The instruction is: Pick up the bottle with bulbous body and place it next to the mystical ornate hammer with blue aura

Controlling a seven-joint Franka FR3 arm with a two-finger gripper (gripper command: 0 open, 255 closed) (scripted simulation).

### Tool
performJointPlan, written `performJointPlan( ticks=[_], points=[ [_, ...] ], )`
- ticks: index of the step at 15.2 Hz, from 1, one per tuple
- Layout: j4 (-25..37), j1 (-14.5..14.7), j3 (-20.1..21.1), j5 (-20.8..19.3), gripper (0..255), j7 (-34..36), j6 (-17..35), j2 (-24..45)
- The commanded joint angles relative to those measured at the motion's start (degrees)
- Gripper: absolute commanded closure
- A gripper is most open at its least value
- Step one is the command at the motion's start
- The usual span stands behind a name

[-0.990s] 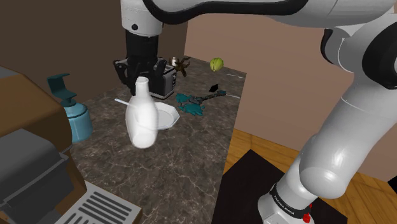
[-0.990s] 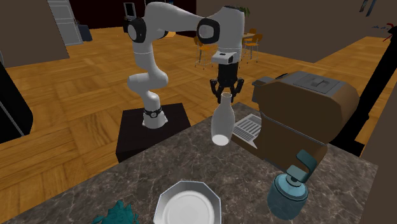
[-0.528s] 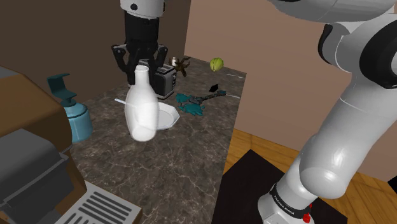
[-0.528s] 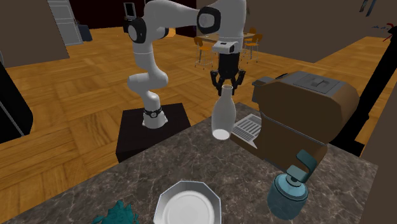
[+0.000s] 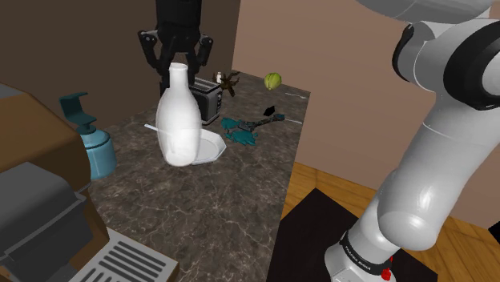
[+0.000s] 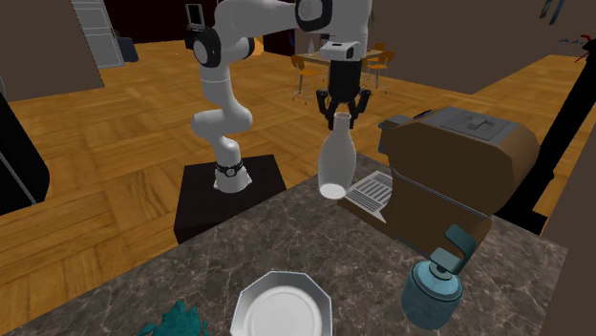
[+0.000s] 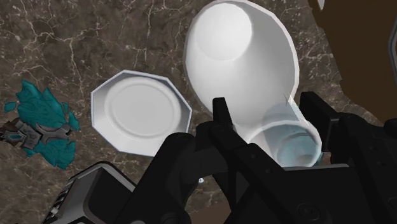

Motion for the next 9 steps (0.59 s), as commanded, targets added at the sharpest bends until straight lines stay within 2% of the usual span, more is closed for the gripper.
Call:
performJointPlan(
  ticks=[1,9],
  points=[
    [2.4,0.3,0.1,-0.4,255,0.1,-1.9,0.6],
    [14.3,2.4,0.8,-3.1,255,0.8,-10.1,5.0]
  ],
)
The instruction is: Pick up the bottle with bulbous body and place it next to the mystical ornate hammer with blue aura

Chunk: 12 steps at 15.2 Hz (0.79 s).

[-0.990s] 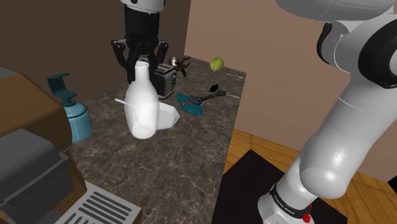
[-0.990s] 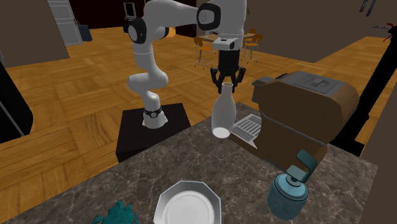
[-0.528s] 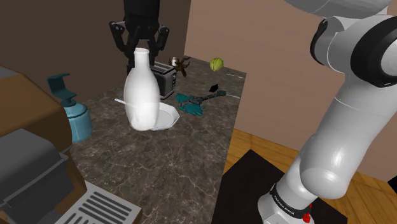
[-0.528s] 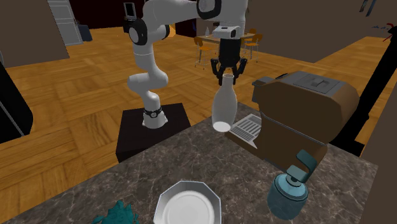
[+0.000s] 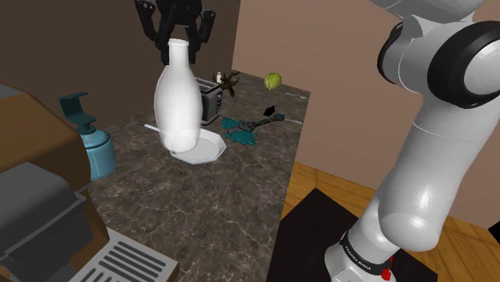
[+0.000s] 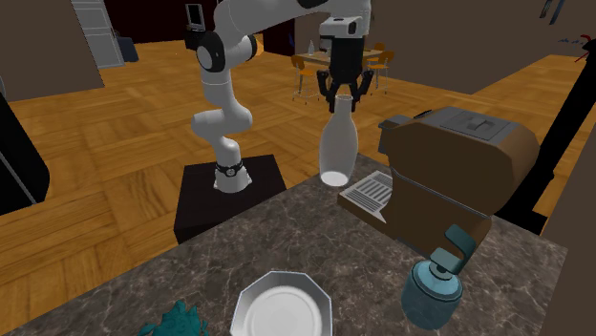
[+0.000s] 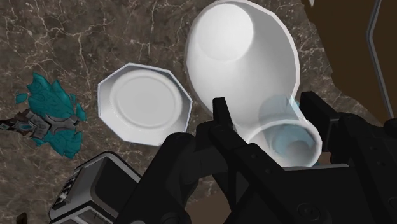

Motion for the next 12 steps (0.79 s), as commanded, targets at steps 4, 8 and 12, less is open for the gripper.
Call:
performJointPlan(
  ticks=[4,8,12],
  points=[
    [9.6,2.4,0.4,-2.7,255,0.6,-6.1,4.0],
    [20.2,6.1,0.5,-6.1,255,0.8,-12.4,8.9],
    [15.0,1.6,0.3,-3.2,255,-1.8,-11.1,4.3]
  ],
)
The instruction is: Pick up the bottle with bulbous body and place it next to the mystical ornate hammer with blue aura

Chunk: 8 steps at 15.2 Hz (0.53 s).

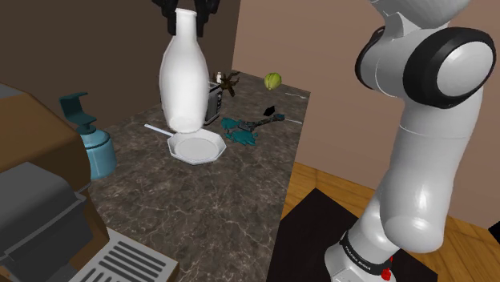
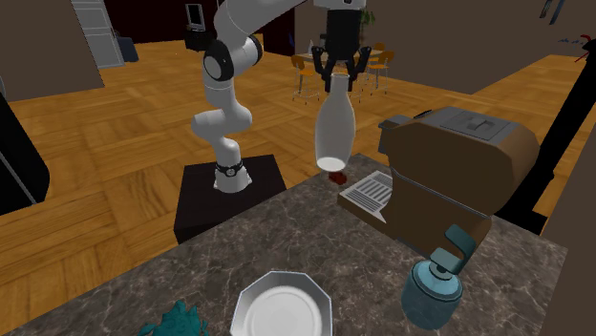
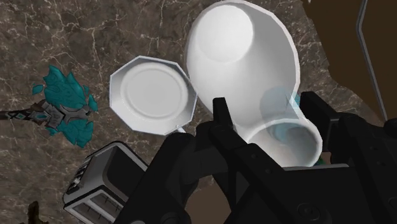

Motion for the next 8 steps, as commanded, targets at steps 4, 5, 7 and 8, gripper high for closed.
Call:
performJointPlan(
  ticks=[4,5,7,8],
  points=[
    [-15.9,-10.8,-2.5,8.4,255,-8.0,5.7,-12.5],
    [-18.2,-12.2,-3.5,9.6,255,-9.8,6.4,-14.6],
    [-22.3,-14.6,-5.4,11.8,255,-13.4,7.5,-18.2],
    [-24.1,-15.5,-6.5,12.6,255,-15.1,8.0,-19.9]
  ],
)
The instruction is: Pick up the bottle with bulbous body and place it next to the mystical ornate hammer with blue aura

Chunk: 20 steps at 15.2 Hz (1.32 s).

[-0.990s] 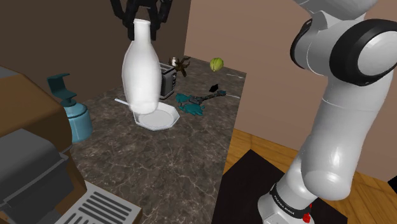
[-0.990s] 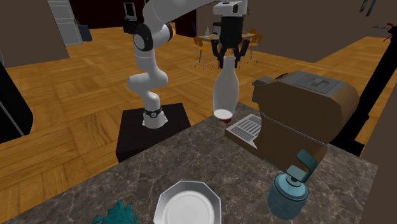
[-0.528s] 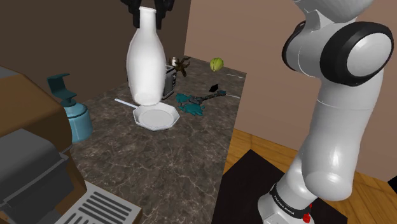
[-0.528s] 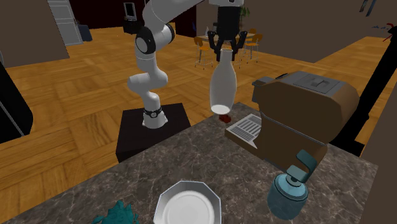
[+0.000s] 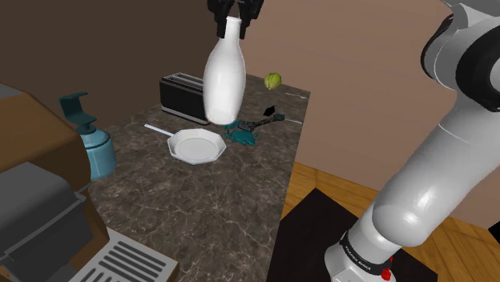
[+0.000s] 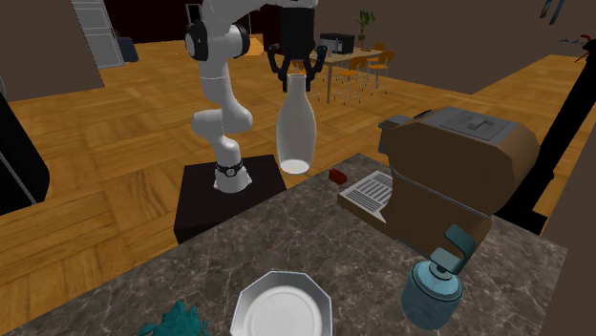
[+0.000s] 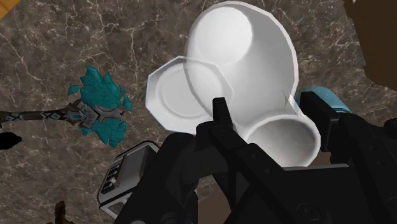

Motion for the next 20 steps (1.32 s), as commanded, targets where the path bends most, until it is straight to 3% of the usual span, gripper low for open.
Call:
performJointPlan(
  ticks=[1,10,20],
  points=[
    [-3.8,-1.9,-2.1,1.7,255,-3.6,1.3,-3.1],
    [-13.8,-7.6,-11.9,4.7,255,-18.5,3.0,-12.2],
    [-17.1,-12.4,-22.2,3.9,255,-33.7,3.6,-14.9]
  ],
)
